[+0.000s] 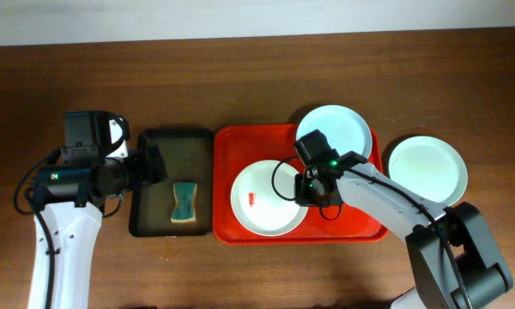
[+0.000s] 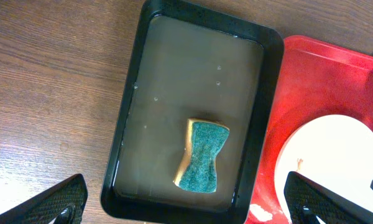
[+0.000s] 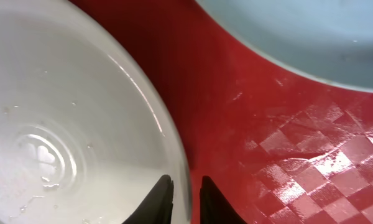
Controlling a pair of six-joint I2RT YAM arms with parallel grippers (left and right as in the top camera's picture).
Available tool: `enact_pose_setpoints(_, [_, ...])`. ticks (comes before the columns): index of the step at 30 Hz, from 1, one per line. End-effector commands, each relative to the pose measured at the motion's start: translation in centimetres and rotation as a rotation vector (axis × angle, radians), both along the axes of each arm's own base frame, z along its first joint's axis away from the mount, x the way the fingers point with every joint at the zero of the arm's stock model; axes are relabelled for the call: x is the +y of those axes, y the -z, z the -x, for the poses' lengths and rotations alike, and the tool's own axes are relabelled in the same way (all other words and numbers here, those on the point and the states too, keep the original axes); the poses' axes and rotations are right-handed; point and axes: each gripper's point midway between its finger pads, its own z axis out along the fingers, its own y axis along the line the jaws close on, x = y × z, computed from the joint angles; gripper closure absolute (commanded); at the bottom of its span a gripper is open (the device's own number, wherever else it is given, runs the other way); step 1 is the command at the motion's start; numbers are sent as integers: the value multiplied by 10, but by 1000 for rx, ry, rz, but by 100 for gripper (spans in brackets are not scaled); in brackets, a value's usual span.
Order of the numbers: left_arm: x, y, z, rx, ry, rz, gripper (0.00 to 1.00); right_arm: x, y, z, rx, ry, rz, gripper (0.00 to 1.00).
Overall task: Clean dirty plates on tray and stack at the side
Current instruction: 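Drag the grasped plate left toward the red tray center with right gripper, then grasp the green-yellow sponge from the black tray with left gripper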
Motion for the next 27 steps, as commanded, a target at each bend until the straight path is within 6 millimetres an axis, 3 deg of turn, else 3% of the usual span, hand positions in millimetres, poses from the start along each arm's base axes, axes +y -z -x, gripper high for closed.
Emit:
enact_pose_setpoints(1, [-1, -8, -1, -22, -4, 11, 1, 1, 3, 1, 12, 9, -17, 82])
enact_pose_setpoints(5, [-1, -8, -1, -22, -4, 11, 1, 1, 3, 1, 14, 9, -16, 82])
enact_pose_setpoints(8, [-1, -8, -1, -22, -4, 11, 1, 2, 2, 1, 14, 8, -21, 76])
enact_pose_setpoints(9, [-1, -8, -1, -22, -4, 11, 1, 1, 2, 2, 17, 8, -19, 78])
enact_pose_setpoints(11, [-1, -8, -1, -22, -4, 11, 1, 1, 2, 2, 16, 8, -19, 96])
enact_pose_setpoints(21, [-5, -17, -18, -99, 13, 35, 1, -4, 2, 2, 24, 20, -16, 96])
enact_pose_setpoints(22, [-12, -11, -12, -67, 31, 65, 30, -4, 2, 1, 24, 20, -16, 96])
enact_pose_setpoints(23, [-21, 3, -5, -12, 54, 85, 42, -4, 2, 1, 24, 20, -16, 96])
enact_pose_setpoints(27, [-46, 66, 15, 200, 178, 56, 46, -3, 1, 1, 23, 20, -16, 96])
